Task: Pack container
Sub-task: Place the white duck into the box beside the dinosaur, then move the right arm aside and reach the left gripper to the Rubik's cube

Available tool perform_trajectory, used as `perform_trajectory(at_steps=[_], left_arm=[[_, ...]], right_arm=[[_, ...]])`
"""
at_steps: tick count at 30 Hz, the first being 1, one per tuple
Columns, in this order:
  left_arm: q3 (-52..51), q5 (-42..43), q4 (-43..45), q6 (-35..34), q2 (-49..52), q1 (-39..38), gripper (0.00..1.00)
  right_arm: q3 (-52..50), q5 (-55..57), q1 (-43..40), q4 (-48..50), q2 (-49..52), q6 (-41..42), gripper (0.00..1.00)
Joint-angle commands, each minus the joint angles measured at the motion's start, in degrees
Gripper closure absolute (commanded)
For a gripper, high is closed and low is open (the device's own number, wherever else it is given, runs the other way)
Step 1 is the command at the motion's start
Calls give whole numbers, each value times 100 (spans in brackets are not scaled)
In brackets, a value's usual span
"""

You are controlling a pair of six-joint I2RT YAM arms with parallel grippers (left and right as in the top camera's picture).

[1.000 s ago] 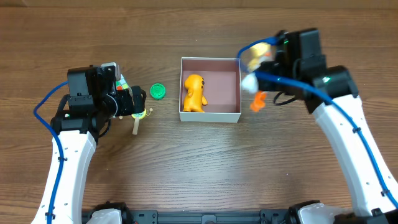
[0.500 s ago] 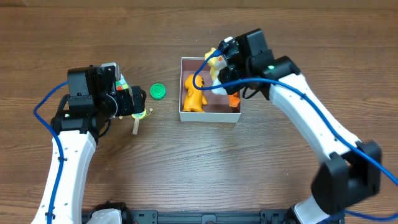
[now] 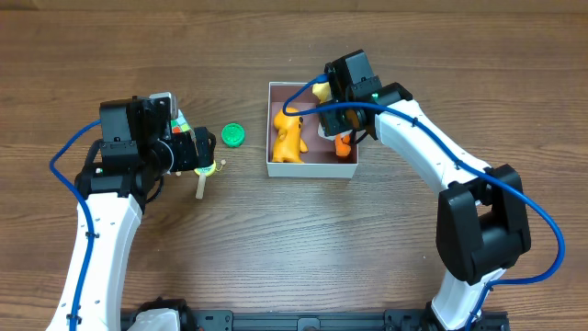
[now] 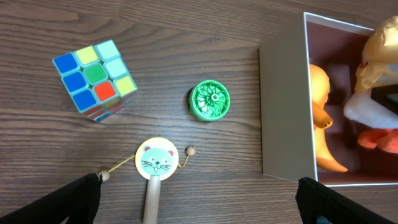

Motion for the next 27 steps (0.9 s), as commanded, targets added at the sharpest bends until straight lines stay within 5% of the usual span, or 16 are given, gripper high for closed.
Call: perform_trajectory(at_steps=[1,12,16,27], left_arm=[[160,7,9,-52,35,-17,0],[160,7,9,-52,35,-17,0],[160,7,9,-52,35,-17,0],[160,302,164,-481,35,0,0]], right_arm=[[52,131,4,-140,-195,164,15],[107,66,2,-857,-2079,654,14],[107,-68,0,-1703,-2728,1635,3],[105,-1360,-584,-2747,-2905,2450,0]])
